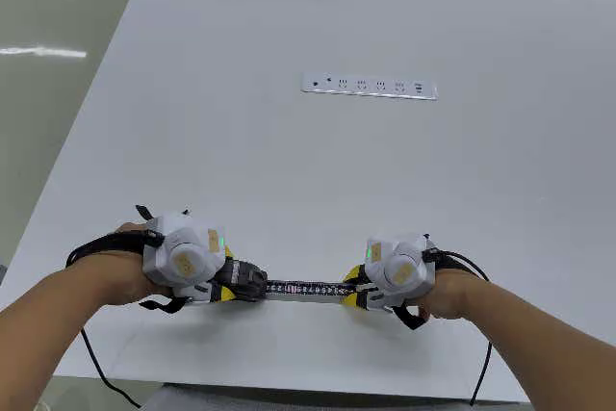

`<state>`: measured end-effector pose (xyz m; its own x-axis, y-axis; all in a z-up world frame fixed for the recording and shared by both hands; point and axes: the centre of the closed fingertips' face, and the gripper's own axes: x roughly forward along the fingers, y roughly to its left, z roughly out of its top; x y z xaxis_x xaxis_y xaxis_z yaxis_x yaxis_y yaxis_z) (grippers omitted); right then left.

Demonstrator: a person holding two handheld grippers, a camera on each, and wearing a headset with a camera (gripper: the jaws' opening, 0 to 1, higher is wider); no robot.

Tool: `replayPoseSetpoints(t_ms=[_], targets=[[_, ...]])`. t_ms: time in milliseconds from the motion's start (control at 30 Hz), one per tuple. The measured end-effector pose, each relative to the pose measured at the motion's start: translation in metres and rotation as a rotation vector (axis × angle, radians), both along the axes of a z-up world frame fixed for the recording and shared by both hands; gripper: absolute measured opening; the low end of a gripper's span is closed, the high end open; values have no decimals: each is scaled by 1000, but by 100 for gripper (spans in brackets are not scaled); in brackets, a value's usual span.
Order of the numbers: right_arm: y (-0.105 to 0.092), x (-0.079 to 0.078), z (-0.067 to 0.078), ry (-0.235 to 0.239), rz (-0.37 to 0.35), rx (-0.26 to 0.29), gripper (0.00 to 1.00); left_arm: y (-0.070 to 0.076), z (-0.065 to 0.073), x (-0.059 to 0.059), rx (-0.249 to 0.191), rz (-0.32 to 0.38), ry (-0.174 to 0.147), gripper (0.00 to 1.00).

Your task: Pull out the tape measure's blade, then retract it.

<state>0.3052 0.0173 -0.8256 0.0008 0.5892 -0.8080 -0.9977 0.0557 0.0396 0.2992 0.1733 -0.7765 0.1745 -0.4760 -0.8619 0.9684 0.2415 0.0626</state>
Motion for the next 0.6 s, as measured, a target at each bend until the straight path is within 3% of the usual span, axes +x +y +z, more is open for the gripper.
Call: replayPoseSetpoints(t_ms=[600], targets=[[-15,2,-1,-1,-21,0,14,-1,0,0,4,2,3,29]])
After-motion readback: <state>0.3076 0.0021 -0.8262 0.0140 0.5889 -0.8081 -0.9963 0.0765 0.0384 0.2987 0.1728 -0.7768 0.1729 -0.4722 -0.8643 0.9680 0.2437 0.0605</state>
